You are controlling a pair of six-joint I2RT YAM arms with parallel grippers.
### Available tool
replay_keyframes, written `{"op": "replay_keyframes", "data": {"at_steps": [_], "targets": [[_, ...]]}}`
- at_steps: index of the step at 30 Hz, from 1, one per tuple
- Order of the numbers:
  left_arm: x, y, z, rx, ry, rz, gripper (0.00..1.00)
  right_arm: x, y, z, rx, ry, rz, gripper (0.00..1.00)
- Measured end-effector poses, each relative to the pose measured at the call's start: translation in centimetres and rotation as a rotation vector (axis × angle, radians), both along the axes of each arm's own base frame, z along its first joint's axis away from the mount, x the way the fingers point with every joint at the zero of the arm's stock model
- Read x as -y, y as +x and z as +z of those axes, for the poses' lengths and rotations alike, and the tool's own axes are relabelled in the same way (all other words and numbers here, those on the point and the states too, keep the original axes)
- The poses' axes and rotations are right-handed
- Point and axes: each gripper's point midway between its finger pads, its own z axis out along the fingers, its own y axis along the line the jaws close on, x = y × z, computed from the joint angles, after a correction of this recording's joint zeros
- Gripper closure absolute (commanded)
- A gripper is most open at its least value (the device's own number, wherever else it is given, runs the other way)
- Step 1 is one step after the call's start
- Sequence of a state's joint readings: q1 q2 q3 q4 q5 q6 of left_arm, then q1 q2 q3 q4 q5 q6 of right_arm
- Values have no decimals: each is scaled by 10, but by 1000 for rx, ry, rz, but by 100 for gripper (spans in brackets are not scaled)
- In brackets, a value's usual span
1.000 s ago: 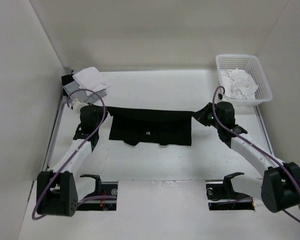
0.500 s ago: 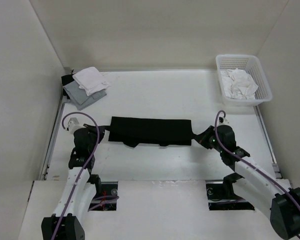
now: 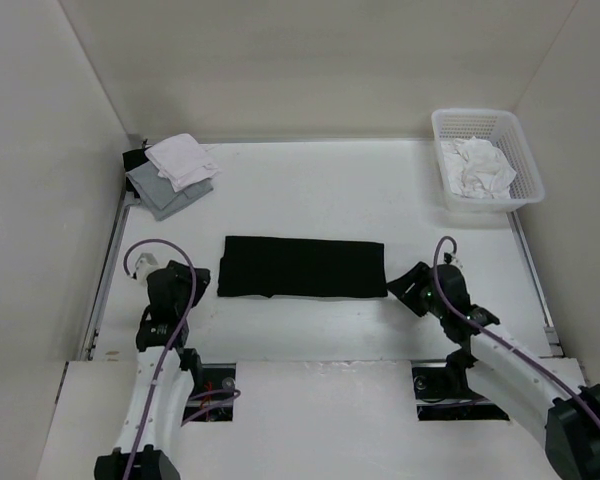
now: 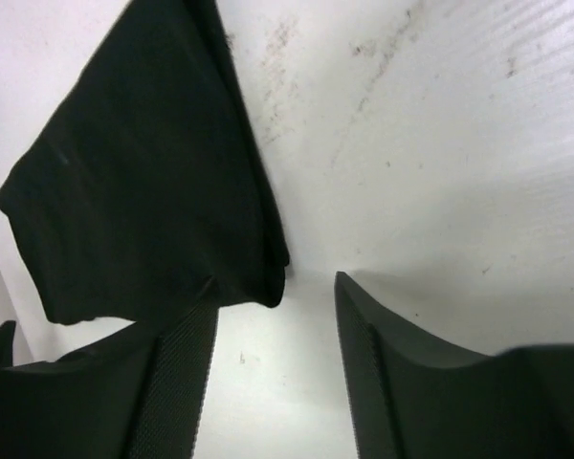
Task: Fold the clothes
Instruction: Fold the tank top
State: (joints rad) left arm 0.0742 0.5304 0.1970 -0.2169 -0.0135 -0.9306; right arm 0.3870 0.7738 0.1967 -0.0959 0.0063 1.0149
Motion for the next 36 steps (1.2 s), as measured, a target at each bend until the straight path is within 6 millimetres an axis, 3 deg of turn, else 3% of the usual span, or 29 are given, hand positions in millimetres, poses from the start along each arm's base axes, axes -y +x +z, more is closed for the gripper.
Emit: {"op": "replay_keyframes", "data": {"at_steps": [3,6,10,14,18,21,24,28,36], "targets": [[-5,4,13,40,18,23,61,1,4,2,11,-20,1,37],[12,15,30,82,28,-34,62,-3,13,0,4,-43,25,39],[72,24,31,87,45,-217,63,-14,25,-7,-9,-48,69,43],[137,13,14,51,116,-409,63,-25,37,-9,-6,-27,100,54],[199,12,17,74,180,-549,64,-35,44,-13,-5,13,118,59],[229,17,19,107,184,-596,66,-41,50,-14,0,52,119,74],[237,20,19,126,186,-603,66,-42,52,-19,-15,76,101,93],[238,24,27,160,186,-599,66,-36,49,-17,1,83,64,98],[245,23,42,216,175,-614,67,-8,43,49,201,18,-18,99]]}}
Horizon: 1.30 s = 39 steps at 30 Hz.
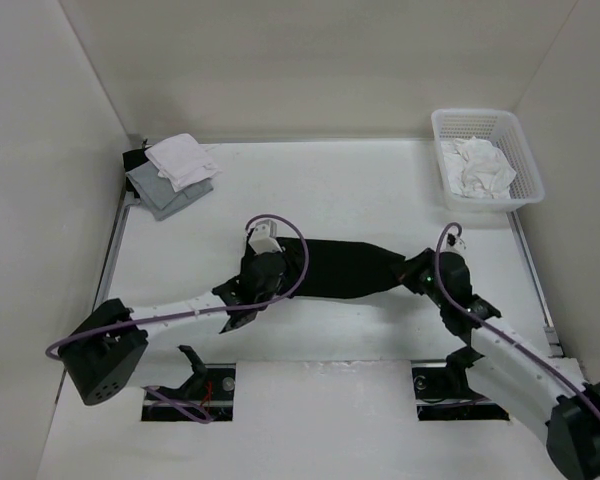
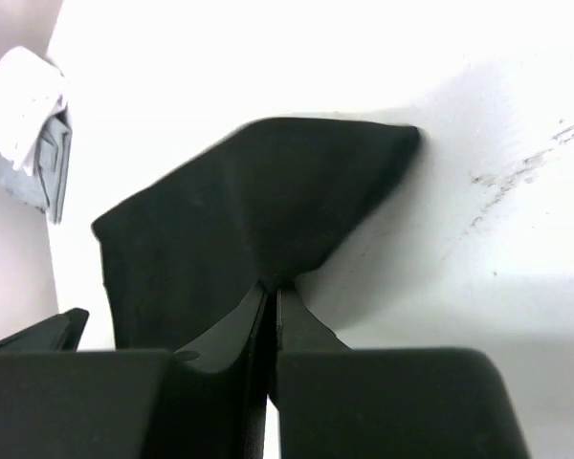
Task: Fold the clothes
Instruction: Fold the tank top
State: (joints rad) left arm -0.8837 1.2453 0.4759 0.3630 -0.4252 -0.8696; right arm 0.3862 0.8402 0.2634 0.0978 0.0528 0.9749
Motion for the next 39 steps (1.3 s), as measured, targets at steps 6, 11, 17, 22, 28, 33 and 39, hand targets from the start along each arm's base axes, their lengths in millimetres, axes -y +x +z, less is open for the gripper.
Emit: {"op": "replay_keyframes", "data": {"at_steps": [6,11,17,22,28,33,39], "targets": [[-16,5,41,78,-75,33,66,-40,-13,50,30,-109,145,98],[-71,14,98,206,-191,157,66,-128,-13,77,41,-227,347,97],[-131,12,110,256,-209,291,66,-235,1,59,18,-376,518,97],[-161,11,108,249,-196,353,65,-305,15,32,-1,-455,615,89],[-186,13,101,227,-179,404,58,-348,25,11,-7,-473,659,40],[-190,14,93,196,-171,403,58,-326,9,18,5,-465,676,44],[-158,10,71,128,-153,294,60,-283,4,83,96,-371,638,86]]}}
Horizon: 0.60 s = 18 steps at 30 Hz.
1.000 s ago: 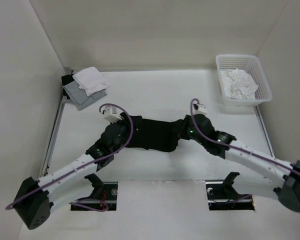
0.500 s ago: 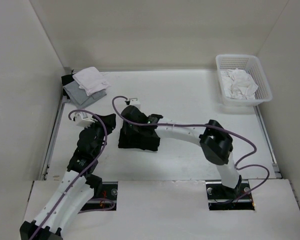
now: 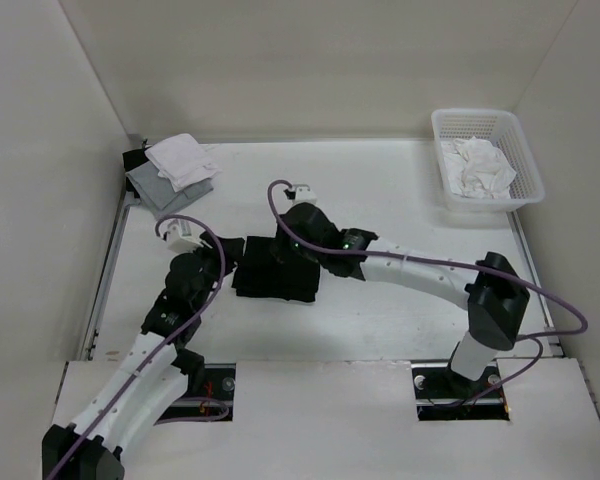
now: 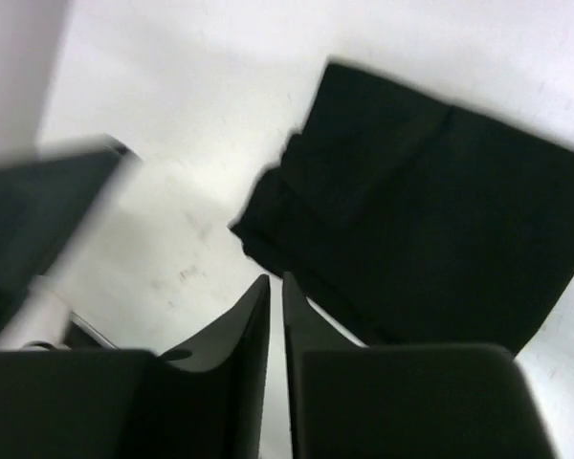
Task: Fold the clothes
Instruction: Fold the tank top
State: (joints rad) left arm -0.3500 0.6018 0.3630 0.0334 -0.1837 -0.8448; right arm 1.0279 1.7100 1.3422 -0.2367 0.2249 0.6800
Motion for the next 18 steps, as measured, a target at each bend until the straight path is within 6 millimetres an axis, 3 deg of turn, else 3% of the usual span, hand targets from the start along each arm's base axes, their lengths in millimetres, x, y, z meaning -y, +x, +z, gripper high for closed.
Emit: {"op": "replay_keyframes", "data": {"at_steps": [3,6,9,12,15,18], "targets": [[13,-6,-23,-49,23,-44,60,-1,17,6,-1,59,-17,58],[16,-12,-37,-69,39,-50,60,-7,24,-27,-48,41,-16,52],[13,-13,-36,-55,36,-34,60,-12,18,-67,-120,-3,4,51],[10,-12,-36,-48,36,-18,61,-16,14,-92,-172,-24,14,52],[6,-11,-41,-53,36,-5,61,-17,12,-101,-202,-19,14,55],[4,-11,-51,-75,43,3,61,-20,13,-102,-214,-1,15,64]]}}
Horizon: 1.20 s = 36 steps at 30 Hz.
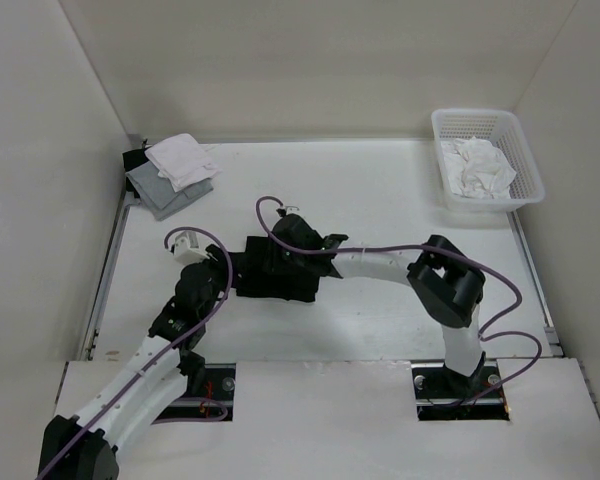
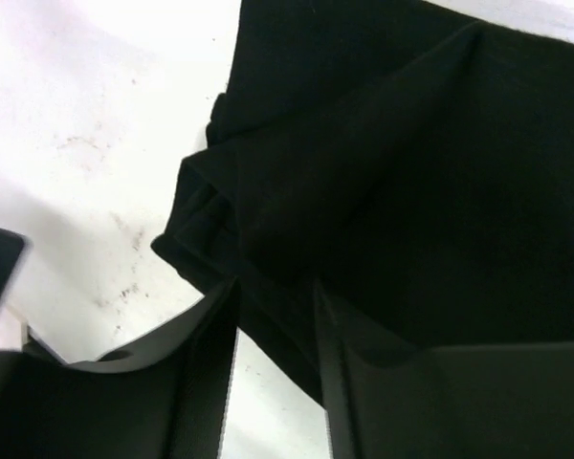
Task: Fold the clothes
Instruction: Fold the tank top
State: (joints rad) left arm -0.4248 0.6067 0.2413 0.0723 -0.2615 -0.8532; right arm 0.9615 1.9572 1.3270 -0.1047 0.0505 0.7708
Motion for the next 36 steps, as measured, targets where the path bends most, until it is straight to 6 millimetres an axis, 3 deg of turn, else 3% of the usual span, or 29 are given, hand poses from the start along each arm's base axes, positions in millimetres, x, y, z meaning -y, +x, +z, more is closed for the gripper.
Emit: {"op": "replay_keyframes", "data": {"at_steps": [2,6,9,13,17,22,26,32,36], "targets": [[0,-1,-8,-20,7,-1,61,-2,1,-2,-8,6,0,78],[0,-1,-13,-32,10,-1,61,-10,11,-8,-20,15,-10,93],[1,0,-11,-24,6,-1,61,-16,22,-8,-18,26,-21,92],[0,2,-11,-23,5,2,62,-30,45,3,8,68,-41,80],[0,2,-11,-25,2,6,63,-48,70,14,37,130,-64,74],[-2,2,-11,-25,-3,20,62,-61,94,13,55,190,-95,65],[1,1,-13,-30,3,16,62,-53,97,15,68,212,-109,65],[9,1,-18,-41,17,1,62,-8,65,27,73,198,-112,87],[16,4,-28,-66,27,-8,62,-15,58,36,63,244,-65,89]]}}
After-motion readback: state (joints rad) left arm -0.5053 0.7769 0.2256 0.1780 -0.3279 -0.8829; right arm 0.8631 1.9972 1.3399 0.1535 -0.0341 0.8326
